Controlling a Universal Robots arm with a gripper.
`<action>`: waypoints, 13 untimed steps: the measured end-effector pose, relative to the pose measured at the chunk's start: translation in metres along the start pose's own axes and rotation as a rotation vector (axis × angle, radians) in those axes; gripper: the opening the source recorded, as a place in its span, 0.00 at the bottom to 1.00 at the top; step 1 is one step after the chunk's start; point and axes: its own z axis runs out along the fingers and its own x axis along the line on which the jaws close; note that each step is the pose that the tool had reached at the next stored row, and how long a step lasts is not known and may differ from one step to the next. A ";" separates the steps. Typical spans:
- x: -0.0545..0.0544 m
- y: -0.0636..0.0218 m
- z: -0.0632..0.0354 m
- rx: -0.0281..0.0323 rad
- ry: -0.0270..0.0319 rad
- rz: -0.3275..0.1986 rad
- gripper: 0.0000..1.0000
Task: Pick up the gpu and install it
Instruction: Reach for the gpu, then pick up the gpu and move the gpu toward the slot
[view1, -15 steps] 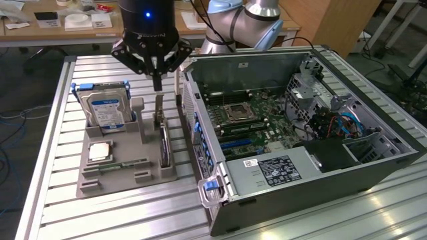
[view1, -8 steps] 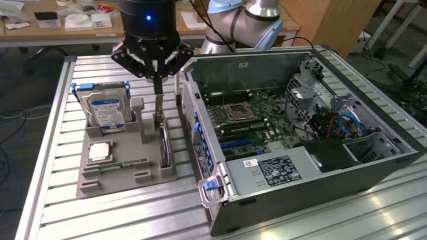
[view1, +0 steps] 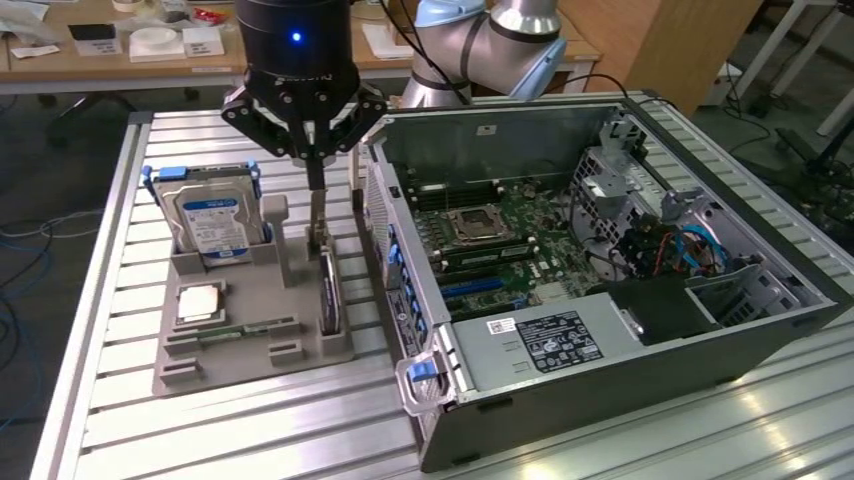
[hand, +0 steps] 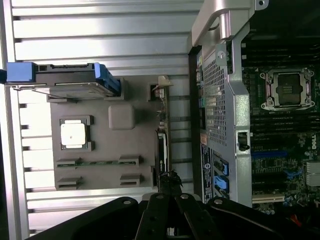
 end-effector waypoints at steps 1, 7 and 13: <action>0.000 0.0000 0.0000 0.0000 0.0000 0.000 0.11; 0.000 0.0001 0.0000 -0.0001 0.0000 0.000 0.11; 0.000 0.0001 0.0000 -0.0001 0.0000 0.000 0.11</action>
